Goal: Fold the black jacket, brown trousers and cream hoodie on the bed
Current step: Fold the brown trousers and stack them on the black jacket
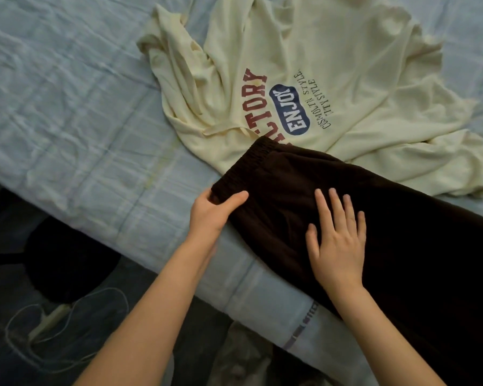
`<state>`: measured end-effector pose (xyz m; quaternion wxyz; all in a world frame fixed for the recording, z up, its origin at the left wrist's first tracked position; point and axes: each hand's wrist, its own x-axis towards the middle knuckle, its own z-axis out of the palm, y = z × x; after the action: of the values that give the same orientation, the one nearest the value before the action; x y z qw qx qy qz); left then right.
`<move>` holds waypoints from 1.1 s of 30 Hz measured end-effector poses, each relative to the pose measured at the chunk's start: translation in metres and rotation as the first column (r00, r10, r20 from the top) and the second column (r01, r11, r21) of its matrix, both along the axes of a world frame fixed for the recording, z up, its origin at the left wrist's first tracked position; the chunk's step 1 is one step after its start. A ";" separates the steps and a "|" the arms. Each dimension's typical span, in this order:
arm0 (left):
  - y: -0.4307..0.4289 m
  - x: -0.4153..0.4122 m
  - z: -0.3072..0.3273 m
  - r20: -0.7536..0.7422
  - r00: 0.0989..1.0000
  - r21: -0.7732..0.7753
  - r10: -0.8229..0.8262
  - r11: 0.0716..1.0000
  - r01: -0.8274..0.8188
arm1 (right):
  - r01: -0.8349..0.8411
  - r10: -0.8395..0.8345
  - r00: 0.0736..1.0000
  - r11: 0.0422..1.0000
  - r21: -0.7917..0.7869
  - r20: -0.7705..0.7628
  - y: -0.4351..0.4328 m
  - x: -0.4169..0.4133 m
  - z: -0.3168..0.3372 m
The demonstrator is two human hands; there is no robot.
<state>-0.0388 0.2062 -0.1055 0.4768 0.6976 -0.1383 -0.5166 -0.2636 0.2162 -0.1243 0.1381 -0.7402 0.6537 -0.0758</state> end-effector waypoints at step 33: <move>0.018 -0.108 0.015 0.589 0.381 0.051 -0.712 0.503 0.863 | -0.094 -0.046 0.772 0.978 0.185 0.634 0.024 -0.066 0.081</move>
<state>-0.1468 0.2239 -0.0908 0.1973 0.5873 -0.6514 -0.4380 -0.3297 0.2397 -0.0430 0.4272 -0.6611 0.5634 -0.2511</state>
